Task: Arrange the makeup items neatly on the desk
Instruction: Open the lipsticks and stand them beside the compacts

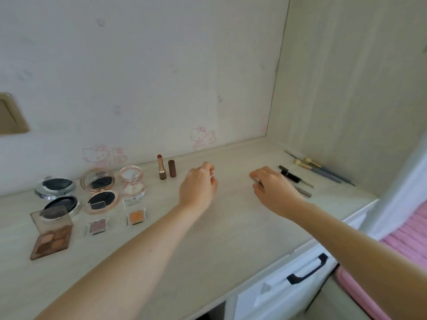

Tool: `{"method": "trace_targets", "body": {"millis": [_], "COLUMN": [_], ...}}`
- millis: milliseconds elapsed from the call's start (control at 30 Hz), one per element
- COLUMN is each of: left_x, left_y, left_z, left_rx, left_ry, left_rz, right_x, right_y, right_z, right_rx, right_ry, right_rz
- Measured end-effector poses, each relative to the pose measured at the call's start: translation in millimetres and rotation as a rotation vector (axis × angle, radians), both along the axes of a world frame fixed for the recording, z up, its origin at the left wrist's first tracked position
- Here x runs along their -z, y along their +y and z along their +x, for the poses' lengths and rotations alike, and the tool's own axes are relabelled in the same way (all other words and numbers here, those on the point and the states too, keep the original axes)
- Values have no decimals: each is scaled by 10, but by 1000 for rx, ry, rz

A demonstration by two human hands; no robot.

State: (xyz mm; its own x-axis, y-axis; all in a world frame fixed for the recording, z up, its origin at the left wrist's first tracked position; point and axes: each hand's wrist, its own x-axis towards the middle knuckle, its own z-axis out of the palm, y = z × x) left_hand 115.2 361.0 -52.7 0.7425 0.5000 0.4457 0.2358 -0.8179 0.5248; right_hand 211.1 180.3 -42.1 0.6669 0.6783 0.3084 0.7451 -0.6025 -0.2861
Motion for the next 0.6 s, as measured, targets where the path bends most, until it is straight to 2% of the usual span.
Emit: {"method": "trace_targets", "body": {"millis": [167, 333, 600], "left_x": [96, 130, 49], "left_y": [-404, -710, -917], "left_z": [281, 591, 1145], "left_rx": [91, 227, 425], "left_ry": [51, 119, 234], "left_rz": [4, 105, 257], "right_x": [20, 42, 55], "right_y": [-454, -775, -871], "right_z": [164, 440, 863], "right_rx": [73, 148, 256], "right_ry": [-16, 2, 46], "right_rz": [-5, -29, -60]}}
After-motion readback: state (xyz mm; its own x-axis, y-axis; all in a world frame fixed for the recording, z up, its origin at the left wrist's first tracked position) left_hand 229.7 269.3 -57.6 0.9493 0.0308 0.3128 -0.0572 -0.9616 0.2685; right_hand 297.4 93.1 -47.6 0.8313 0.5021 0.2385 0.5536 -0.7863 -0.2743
